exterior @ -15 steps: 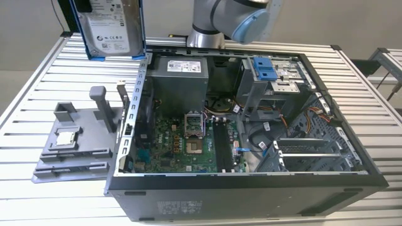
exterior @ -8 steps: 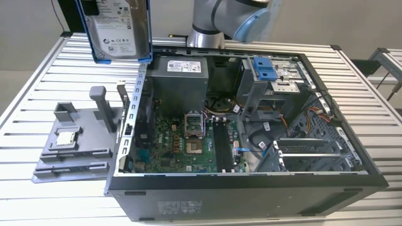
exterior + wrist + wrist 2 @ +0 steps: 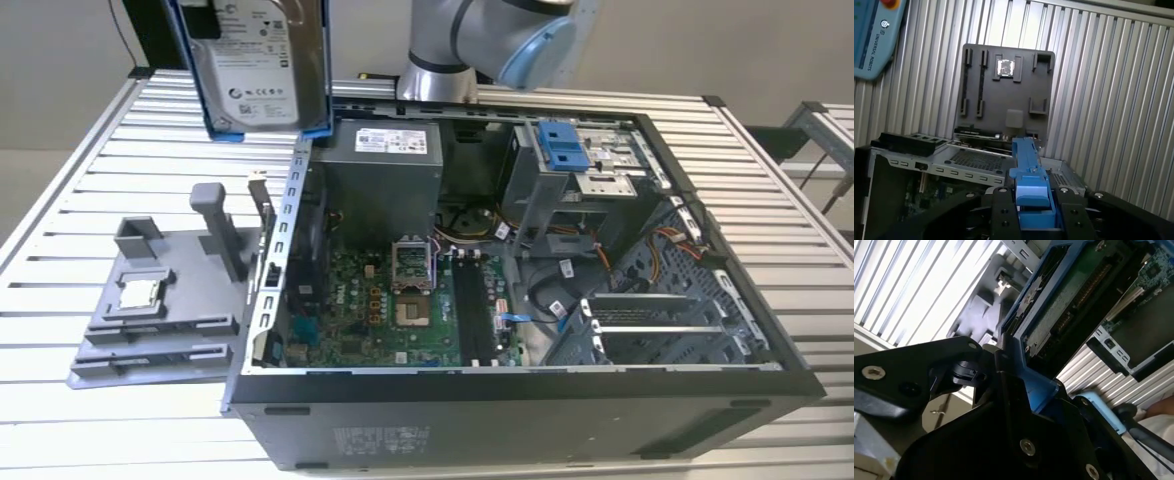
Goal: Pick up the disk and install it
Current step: 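Pick up the disk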
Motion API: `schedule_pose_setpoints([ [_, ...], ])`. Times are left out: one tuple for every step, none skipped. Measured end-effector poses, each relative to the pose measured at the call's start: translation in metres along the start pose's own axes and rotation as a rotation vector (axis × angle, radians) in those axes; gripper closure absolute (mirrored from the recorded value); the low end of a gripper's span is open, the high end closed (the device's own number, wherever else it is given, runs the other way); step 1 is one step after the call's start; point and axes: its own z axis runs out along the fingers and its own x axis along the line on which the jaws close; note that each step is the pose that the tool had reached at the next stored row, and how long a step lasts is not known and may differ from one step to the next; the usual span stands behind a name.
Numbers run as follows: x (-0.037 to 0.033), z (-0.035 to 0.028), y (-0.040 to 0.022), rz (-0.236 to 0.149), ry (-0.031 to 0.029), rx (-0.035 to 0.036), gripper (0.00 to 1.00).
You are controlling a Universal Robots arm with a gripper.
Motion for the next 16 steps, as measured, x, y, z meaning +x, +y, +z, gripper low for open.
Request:
schedule_pose_setpoints([
  [0.0011,0.0000,-0.0013,0.000,-0.0004,0.0001,1.00],
  [0.0022,0.0000,-0.0027,0.001,-0.0007,0.0001,1.00],
  [0.0034,0.0000,-0.0043,0.001,-0.0007,0.0001,1.00],
  [0.0045,0.0000,-0.0059,0.001,-0.0009,0.0003,1.00],
  [0.0055,0.0000,-0.0075,0.001,-0.0010,0.0003,1.00],
  [0.0065,0.0000,-0.0096,0.002,-0.0010,0.0003,1.00],
  [0.0074,-0.0001,-0.0119,0.002,-0.0010,0.0002,1.00],
  [0.0082,-0.0001,-0.0148,0.002,-0.0010,0.0003,1.00],
  [0.0090,-0.0002,-0.0175,0.002,-0.0010,0.0002,1.00],
  [0.0100,-0.0003,-0.0207,0.002,-0.0010,0.0003,1.00],
  [0.0109,-0.0003,-0.0239,0.002,-0.0010,0.0002,1.00],
  [0.0117,-0.0004,-0.0269,0.002,-0.0010,0.0002,1.00],
  [0.0125,-0.0004,-0.0297,0.002,-0.0010,0.0002,1.00],
  [0.0133,-0.0005,-0.0330,0.002,-0.0010,0.0002,1.00],
  [0.0141,-0.0006,-0.0362,0.002,-0.0010,-0.0001,1.00],
  [0.0148,-0.0006,-0.0394,0.002,-0.0010,-0.0002,1.00],
])
